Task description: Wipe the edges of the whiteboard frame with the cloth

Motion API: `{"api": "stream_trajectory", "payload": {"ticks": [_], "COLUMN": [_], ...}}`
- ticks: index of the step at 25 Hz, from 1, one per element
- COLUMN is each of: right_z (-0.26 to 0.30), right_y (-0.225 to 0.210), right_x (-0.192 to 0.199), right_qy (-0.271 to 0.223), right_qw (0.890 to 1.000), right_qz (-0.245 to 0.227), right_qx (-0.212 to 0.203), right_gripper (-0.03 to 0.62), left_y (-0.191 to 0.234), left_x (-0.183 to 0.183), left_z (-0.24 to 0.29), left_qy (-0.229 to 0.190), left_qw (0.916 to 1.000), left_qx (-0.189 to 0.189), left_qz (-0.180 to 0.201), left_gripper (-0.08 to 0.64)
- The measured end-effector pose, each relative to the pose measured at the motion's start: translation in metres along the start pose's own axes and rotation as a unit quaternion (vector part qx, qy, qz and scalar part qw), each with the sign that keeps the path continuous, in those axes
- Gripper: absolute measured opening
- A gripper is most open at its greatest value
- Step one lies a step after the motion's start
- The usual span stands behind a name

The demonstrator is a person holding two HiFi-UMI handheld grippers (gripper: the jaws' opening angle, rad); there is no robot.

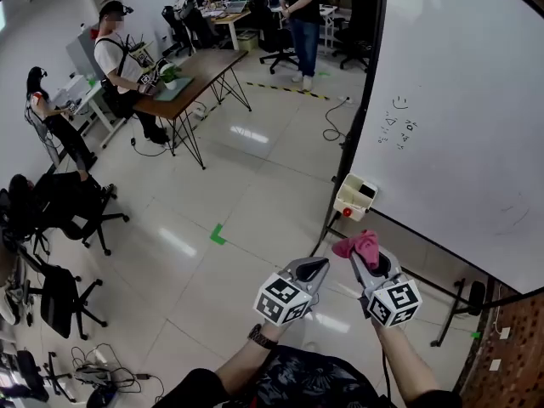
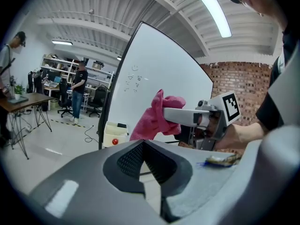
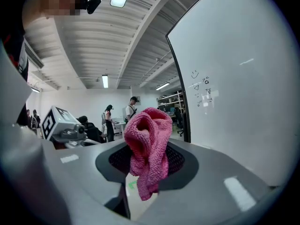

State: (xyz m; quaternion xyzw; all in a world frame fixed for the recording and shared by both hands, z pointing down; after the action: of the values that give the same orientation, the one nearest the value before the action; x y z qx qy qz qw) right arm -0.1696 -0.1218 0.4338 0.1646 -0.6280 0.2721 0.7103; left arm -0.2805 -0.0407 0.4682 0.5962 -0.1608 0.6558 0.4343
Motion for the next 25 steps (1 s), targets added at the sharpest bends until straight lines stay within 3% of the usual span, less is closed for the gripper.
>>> {"api": "stream_trajectory", "payload": {"ticks": [5, 11, 18, 25], "right_z": [0.099, 0.183, 0.232, 0.239], "right_y": [-0.030, -0.056, -0.084, -0.091], "right_x": [0.008, 0.016, 0.035, 0.013], "right_qy": [0.022, 0.053, 0.081, 0.058], "right_qw": [0.999, 0.995, 0.992, 0.994], "right_qz": [-0.030, -0.037, -0.030, -0.046], "right_qx": [0.039, 0.071, 0.092, 0.084], "right_gripper": [0.127, 0.127, 0.127, 0.127], "left_y": [0.076, 0.131, 0.162, 0.181], "left_x": [-0.020, -0.037, -0.051, -0.072], "left_z": [0.015, 0.039, 0.065, 0.077], "left_qy": [-0.001, 0.006, 0.004, -0.016], "left_qw": [1.0000, 0.9999, 1.0000, 0.9998], "left_qx": [-0.006, 0.009, -0.004, -0.009], "left_qz": [0.000, -0.007, -0.002, 0.002], "left_gripper": [-0.003, -0.003, -0.003, -0.003]}}
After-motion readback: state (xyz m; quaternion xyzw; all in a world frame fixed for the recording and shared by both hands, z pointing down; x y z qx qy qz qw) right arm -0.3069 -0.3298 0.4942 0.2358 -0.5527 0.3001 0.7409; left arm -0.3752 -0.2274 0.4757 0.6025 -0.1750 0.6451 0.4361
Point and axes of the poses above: the fingertips, and each gripper's own axes: z forward along the fingers, y to its left, x out of its underside, the point moved 6 cm from there along -z, backward along the fingers, and after that the axes turned 13 degrees about x, right-handed, at the moved point
